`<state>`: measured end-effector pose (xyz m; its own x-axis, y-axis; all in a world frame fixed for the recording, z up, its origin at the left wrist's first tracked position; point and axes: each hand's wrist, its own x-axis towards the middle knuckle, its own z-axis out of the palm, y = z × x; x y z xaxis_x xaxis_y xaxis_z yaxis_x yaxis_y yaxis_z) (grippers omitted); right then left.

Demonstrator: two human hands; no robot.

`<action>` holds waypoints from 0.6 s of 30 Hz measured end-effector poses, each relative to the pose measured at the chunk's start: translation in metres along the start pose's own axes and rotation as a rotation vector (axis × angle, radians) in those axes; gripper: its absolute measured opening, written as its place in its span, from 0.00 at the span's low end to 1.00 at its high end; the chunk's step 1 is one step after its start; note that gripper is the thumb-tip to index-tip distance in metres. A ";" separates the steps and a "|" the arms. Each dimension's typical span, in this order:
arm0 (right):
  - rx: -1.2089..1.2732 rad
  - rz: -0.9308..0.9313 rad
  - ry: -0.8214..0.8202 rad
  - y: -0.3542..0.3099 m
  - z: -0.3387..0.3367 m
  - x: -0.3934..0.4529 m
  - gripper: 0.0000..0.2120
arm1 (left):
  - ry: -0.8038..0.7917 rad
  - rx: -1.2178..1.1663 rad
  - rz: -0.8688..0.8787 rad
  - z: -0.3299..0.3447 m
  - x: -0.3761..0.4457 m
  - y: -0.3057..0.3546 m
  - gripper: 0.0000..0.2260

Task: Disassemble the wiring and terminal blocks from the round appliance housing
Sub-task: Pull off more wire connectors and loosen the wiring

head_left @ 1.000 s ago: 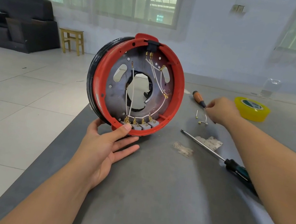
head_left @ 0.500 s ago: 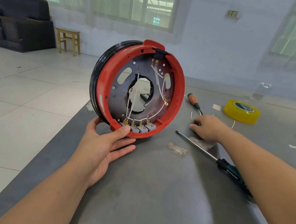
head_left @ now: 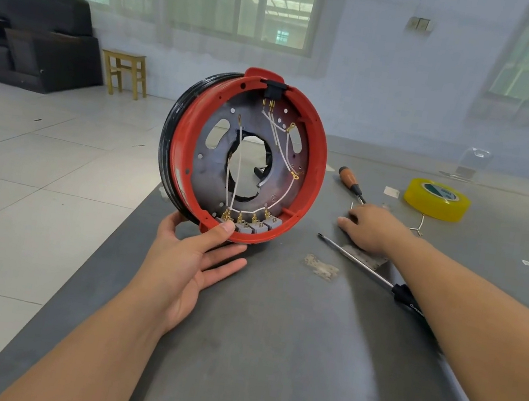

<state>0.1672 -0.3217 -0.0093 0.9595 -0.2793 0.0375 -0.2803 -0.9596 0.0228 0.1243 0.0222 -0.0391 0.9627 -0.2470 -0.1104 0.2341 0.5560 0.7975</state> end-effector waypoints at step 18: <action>1.287 0.067 0.183 -0.124 0.012 -0.146 0.14 | -0.116 0.022 -0.100 0.008 -0.018 0.011 0.33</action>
<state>0.0623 -0.1623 -0.0300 0.8982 -0.4171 0.1385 0.0004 -0.3144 -0.9493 0.1086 0.0264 -0.0241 0.9123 -0.3912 -0.1212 0.3236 0.5073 0.7987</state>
